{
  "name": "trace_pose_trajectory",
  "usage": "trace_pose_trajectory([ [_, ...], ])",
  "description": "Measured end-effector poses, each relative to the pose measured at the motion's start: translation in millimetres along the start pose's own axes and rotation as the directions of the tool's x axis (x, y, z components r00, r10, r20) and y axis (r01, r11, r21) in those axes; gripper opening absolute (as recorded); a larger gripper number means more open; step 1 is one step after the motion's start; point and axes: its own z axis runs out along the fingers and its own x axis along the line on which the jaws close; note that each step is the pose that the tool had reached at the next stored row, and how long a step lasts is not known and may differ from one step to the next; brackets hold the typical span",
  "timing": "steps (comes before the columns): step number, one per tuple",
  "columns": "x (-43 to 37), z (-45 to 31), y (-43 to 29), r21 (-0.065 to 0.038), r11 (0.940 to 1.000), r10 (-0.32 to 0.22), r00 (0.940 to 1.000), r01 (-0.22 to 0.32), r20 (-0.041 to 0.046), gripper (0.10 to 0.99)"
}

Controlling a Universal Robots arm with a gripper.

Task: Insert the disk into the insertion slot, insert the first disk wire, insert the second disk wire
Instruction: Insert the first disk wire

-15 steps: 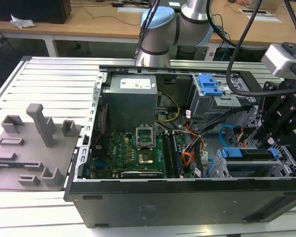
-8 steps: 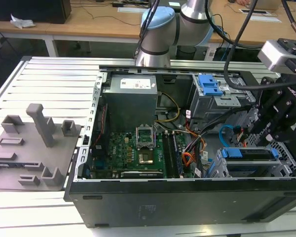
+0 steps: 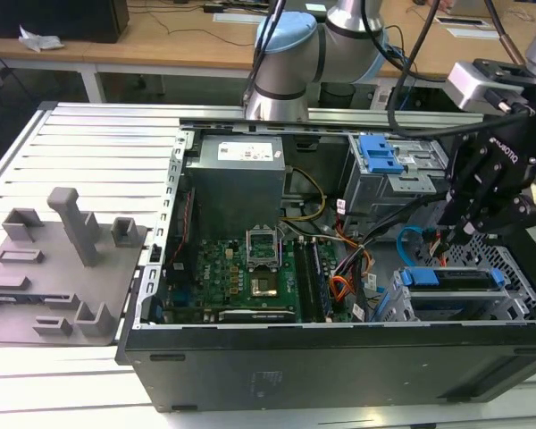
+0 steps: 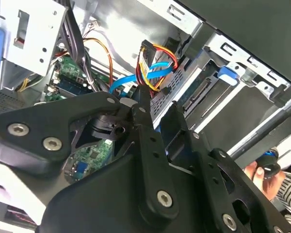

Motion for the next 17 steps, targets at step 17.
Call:
trace_pose_trajectory([
  [17, 1.7, 1.6, -2.1, 0.0, 1.0, 0.0, 1.0, 0.0, -0.0002, 0.165],
])
